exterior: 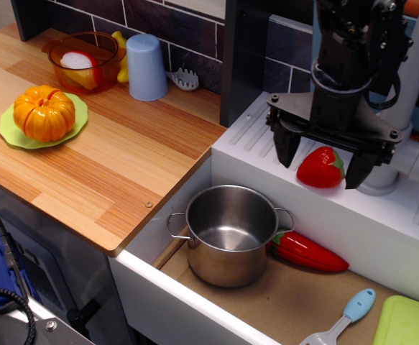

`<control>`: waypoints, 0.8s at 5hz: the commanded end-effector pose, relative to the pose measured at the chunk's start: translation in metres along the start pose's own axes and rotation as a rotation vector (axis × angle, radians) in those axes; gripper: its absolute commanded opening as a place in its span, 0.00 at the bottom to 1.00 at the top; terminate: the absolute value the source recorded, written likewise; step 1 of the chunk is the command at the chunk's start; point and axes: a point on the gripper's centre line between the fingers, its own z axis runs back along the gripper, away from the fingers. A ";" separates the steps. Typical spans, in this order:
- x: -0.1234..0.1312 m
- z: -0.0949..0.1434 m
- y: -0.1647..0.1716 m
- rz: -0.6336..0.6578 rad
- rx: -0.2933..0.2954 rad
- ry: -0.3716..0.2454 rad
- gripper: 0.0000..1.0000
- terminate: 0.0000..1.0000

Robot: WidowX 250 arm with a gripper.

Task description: Put strawberry in pot

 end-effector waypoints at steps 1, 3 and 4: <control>0.000 0.000 0.000 0.000 0.000 0.000 1.00 0.00; 0.013 -0.010 0.002 -0.071 0.038 -0.077 1.00 0.00; 0.018 -0.013 0.005 -0.138 0.051 -0.106 1.00 0.00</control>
